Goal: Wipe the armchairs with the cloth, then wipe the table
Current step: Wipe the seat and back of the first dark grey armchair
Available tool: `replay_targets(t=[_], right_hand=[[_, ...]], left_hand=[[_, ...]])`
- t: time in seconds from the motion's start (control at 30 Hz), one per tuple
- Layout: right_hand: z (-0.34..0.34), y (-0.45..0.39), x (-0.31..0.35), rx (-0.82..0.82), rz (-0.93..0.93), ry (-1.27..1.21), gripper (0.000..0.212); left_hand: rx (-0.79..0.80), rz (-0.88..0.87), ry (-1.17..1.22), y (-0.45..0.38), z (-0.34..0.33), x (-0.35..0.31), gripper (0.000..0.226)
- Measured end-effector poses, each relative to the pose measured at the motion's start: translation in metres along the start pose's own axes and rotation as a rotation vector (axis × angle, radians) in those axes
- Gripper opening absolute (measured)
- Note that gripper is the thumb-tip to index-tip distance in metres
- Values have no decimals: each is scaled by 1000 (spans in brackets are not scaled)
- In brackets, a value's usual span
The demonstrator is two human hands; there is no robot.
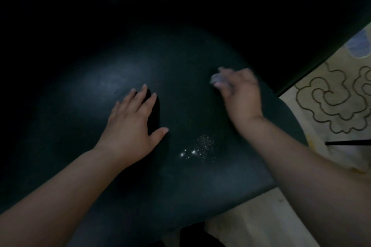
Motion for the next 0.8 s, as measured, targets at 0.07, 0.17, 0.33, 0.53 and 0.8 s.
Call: replay_targets(t=[0.07, 0.17, 0.33, 0.53, 0.8], right_hand=[[-21, 30, 16, 154, 155, 85, 33], [-19, 30, 21, 229, 268, -17, 28], [12, 10, -25, -72, -148, -63, 32], [-24, 80, 13, 161, 171, 6, 34], [-24, 106, -1, 60, -27, -35, 33]], left_hand=[[14, 18, -9, -1, -2, 2, 88], [23, 16, -16, 1, -5, 2, 87], [36, 0, 4, 12, -6, 7, 82], [50, -18, -5, 24, -10, 4, 80], [74, -75, -20, 44, -16, 2, 78]])
Point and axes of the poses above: each hand's wrist, its own y-axis away from the middle knuckle, its own z-axis out of the back of the hand, x = y × z, the point moved 4 cm from there along -y, towards the middle knuckle, and after that the axes turned 13 degrees about -z, right-handed, at the moved point
